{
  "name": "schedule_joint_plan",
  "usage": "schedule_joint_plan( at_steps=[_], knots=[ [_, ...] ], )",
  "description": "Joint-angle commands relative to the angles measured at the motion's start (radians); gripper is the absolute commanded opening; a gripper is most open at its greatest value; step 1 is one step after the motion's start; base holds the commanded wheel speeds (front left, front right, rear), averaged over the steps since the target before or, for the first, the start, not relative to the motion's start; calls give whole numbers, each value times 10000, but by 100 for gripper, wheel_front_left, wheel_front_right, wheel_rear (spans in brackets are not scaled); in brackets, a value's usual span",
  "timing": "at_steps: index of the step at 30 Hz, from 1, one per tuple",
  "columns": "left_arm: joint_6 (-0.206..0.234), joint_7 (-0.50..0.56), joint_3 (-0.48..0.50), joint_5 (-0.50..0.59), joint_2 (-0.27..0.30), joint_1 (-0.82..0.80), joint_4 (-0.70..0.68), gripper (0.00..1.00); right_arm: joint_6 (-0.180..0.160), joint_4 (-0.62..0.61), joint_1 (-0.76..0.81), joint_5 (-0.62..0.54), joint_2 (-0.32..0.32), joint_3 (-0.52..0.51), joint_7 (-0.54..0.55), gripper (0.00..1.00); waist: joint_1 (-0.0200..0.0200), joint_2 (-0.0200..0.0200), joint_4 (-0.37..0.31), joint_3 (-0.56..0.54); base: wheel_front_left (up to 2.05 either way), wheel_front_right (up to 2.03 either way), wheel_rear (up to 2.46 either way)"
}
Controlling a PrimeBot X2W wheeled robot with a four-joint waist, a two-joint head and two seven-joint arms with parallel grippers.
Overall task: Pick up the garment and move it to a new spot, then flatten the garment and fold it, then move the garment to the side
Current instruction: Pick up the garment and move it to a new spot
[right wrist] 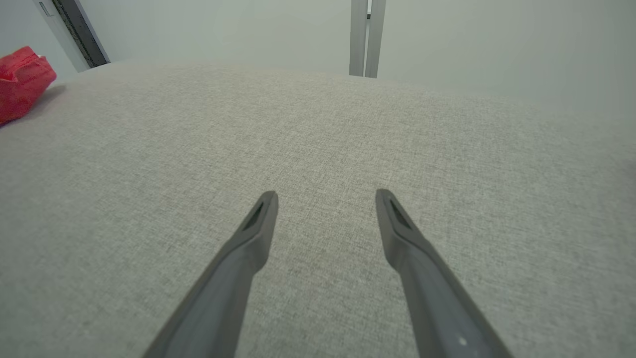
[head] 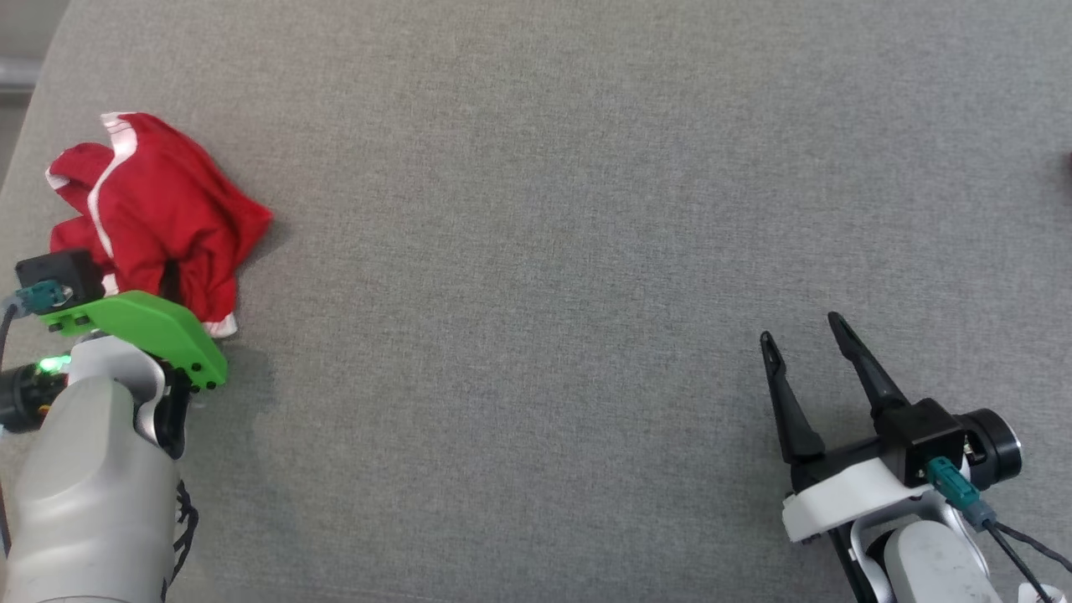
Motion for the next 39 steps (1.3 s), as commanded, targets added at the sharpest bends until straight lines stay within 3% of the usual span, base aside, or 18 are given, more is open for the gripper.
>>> schedule_joint_plan(
  at_steps=[1,6,13,20,24,30,39],
  knots=[
    [-45,-76,-281,-87,-30,-142,-279,0,-17,71,170,92,69,78,-26,100,0,0,121,-1043,0,0,0],
    [-42,309,-1512,-859,-268,401,-1936,0,-19,216,495,337,260,271,-26,100,0,0,-62,-2092,0,0,0],
    [-42,1472,-3459,-1932,-229,1810,-5924,0,-17,270,1020,822,326,430,-26,100,0,0,-687,-2938,0,0,0],
    [1,2836,-4684,-2474,-503,3150,-9844,0,-17,199,1251,999,328,383,-26,100,0,0,-1714,-3015,0,0,0],
    [73,3699,-5339,-2799,-595,3711,-11329,0,-17,133,1182,986,329,372,-26,100,0,0,-2449,-2842,0,0,0],
    [286,4347,-5674,-2960,-673,3758,-11582,0,-17,50,925,1093,331,396,-26,100,0,0,-3745,-2389,0,0,0],
    [939,2664,-4966,-1339,-629,1985,-9014,0,-17,3,856,1414,335,257,-26,100,0,0,-5225,-1864,0,0,0]
  ],
)
